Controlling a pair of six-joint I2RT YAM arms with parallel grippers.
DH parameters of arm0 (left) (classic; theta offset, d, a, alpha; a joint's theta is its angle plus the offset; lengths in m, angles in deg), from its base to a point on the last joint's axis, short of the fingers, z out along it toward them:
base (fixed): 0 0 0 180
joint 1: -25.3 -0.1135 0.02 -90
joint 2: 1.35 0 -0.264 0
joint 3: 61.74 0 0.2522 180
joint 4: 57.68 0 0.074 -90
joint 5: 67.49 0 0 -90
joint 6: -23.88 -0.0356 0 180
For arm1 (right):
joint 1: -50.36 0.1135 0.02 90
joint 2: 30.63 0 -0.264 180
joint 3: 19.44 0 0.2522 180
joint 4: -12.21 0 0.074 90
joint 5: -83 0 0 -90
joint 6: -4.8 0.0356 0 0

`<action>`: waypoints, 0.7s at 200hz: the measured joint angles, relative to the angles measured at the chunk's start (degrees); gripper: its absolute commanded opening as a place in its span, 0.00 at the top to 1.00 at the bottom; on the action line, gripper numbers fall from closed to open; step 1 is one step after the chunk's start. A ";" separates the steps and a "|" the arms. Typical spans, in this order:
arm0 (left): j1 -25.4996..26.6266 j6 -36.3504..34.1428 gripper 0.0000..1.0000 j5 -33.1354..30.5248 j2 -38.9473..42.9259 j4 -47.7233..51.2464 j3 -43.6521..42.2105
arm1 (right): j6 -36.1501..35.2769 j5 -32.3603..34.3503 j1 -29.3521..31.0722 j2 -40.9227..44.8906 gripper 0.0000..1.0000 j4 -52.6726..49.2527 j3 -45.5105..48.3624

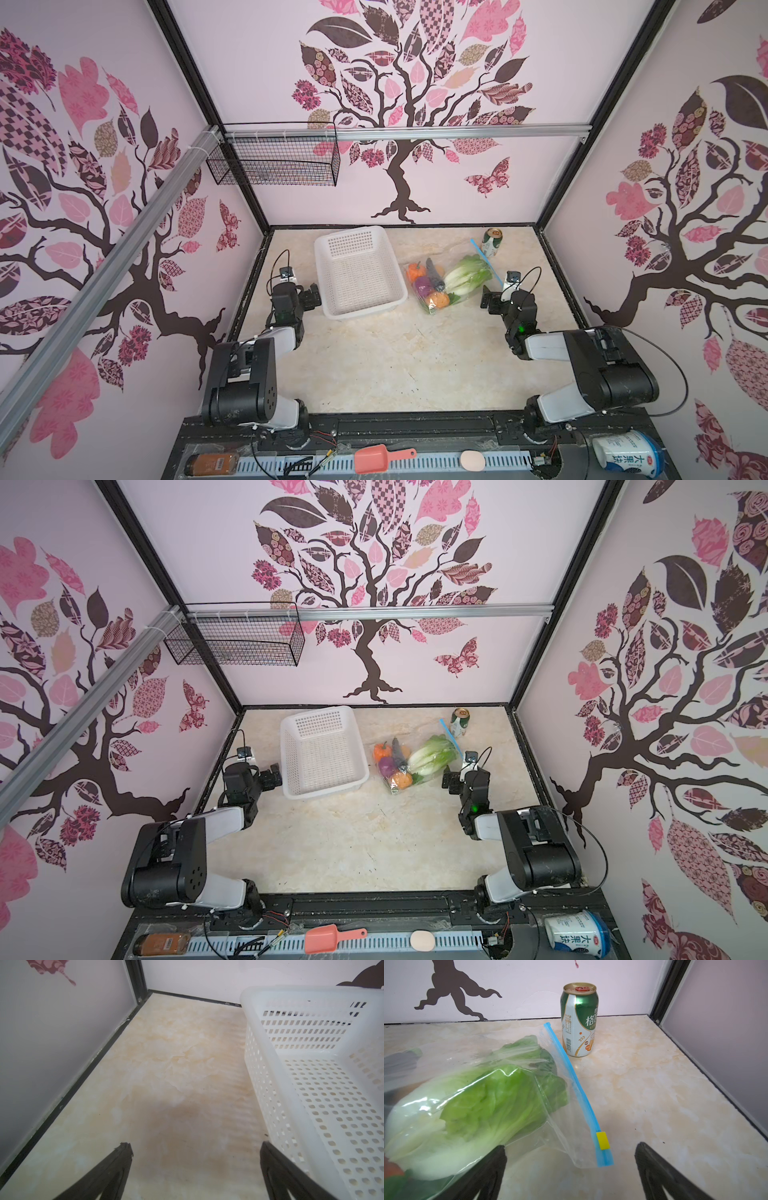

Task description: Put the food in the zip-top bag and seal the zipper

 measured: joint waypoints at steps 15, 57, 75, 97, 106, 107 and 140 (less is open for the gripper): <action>1.75 -0.57 0.01 -0.68 -1.90 -3.63 -0.57 | 0.33 -1.36 -1.62 -0.63 0.00 3.39 0.90; 4.33 -1.79 0.02 -2.71 -4.68 -13.11 -5.57 | 0.50 -3.32 -2.23 -1.49 0.00 8.59 3.08; 4.46 -1.88 0.01 -3.67 -4.85 -15.56 -5.81 | 0.50 -3.43 -2.25 -1.49 0.00 9.57 3.08; 4.50 -1.90 0.01 -4.20 -4.74 -16.74 -5.79 | 0.50 -3.54 -2.25 -1.49 0.00 9.97 3.08; 4.50 -1.90 0.01 -4.31 -4.76 -17.00 -5.79 | 0.50 -3.61 -2.25 -1.49 0.00 9.97 3.08; 4.50 -1.88 0.01 -4.33 -4.76 -17.05 -5.79 | 0.50 -3.63 -2.25 -1.49 0.00 9.99 3.08; 4.50 -1.90 0.02 -4.63 -4.76 -17.09 -5.79 | 0.50 -3.82 -2.25 -1.49 0.01 10.19 3.08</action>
